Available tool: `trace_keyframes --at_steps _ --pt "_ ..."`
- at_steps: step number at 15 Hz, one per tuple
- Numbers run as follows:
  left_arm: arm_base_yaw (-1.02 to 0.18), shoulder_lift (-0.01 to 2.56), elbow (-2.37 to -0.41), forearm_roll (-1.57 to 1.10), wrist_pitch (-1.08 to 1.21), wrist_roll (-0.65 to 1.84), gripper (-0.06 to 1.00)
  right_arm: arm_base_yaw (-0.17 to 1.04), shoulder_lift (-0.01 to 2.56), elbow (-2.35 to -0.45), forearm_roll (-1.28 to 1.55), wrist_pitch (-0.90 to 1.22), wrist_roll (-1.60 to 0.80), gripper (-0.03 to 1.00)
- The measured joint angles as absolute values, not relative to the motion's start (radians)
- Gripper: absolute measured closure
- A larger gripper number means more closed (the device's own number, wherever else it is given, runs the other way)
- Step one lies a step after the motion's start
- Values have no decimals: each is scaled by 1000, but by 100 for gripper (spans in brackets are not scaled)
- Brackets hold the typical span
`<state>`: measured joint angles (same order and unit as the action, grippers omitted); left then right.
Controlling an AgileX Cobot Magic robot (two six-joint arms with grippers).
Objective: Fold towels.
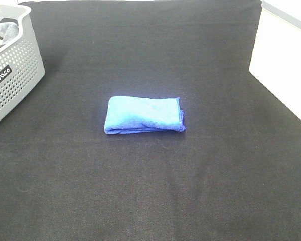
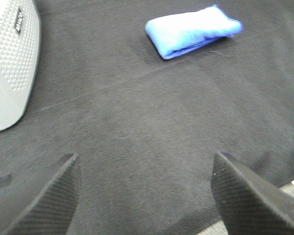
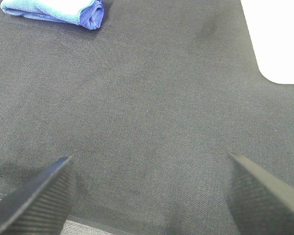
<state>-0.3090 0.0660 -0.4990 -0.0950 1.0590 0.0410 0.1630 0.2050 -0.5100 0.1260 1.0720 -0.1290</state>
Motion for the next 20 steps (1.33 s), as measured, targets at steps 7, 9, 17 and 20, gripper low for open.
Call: trace_keyframes --at_steps 7,9,17,20 --pt "-39 66 -499 -95 1058 41 23 12 104 -510 131 1070 -129 19" --pt "-39 60 -499 -95 1058 41 23 12 40 -510 134 1070 -129 19" --pt "-39 -4 -499 -95 1056 41 23 12 -4 -506 139 1070 -127 19" --pt "-39 -4 -499 -95 1056 41 23 12 -4 -506 139 1070 -127 19"
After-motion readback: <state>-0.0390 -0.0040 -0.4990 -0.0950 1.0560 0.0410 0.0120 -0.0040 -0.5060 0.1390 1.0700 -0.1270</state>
